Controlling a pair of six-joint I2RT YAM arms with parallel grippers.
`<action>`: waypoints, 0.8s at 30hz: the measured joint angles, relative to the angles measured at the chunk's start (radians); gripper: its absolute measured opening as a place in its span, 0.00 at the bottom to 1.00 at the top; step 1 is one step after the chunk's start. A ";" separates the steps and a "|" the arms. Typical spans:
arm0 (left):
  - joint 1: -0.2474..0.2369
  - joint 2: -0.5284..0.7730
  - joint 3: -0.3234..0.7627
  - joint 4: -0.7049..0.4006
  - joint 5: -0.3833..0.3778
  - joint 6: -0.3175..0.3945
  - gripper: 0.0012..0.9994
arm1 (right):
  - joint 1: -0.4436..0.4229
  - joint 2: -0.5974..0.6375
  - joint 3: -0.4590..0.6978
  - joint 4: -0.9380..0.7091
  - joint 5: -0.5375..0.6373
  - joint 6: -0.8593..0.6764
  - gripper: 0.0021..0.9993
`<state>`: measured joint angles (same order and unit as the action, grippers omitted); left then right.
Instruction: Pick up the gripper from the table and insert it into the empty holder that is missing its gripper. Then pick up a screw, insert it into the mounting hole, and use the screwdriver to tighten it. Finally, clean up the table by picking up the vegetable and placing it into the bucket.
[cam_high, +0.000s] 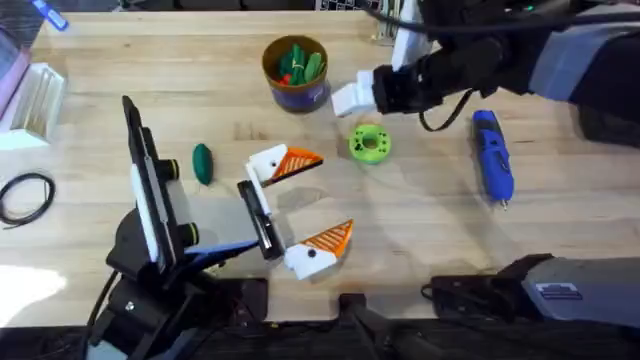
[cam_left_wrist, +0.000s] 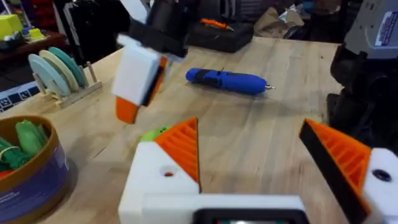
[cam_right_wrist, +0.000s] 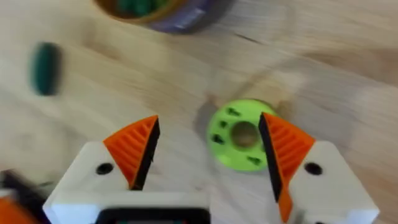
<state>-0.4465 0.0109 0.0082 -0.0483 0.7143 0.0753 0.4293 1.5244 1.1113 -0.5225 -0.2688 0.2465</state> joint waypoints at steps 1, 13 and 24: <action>0.000 0.000 0.000 0.000 0.000 0.000 0.99 | 0.023 -0.004 0.002 -0.023 0.082 -0.013 0.95; 0.000 0.000 0.000 0.000 0.000 0.000 0.99 | 0.180 0.054 0.002 -0.058 0.355 -0.055 0.74; 0.000 0.000 0.000 0.000 0.000 0.000 0.99 | 0.236 0.147 0.002 -0.069 0.381 -0.044 0.43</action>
<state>-0.4465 0.0110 0.0082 -0.0483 0.7143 0.0753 0.6654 1.6714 1.1130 -0.5915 0.1120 0.2022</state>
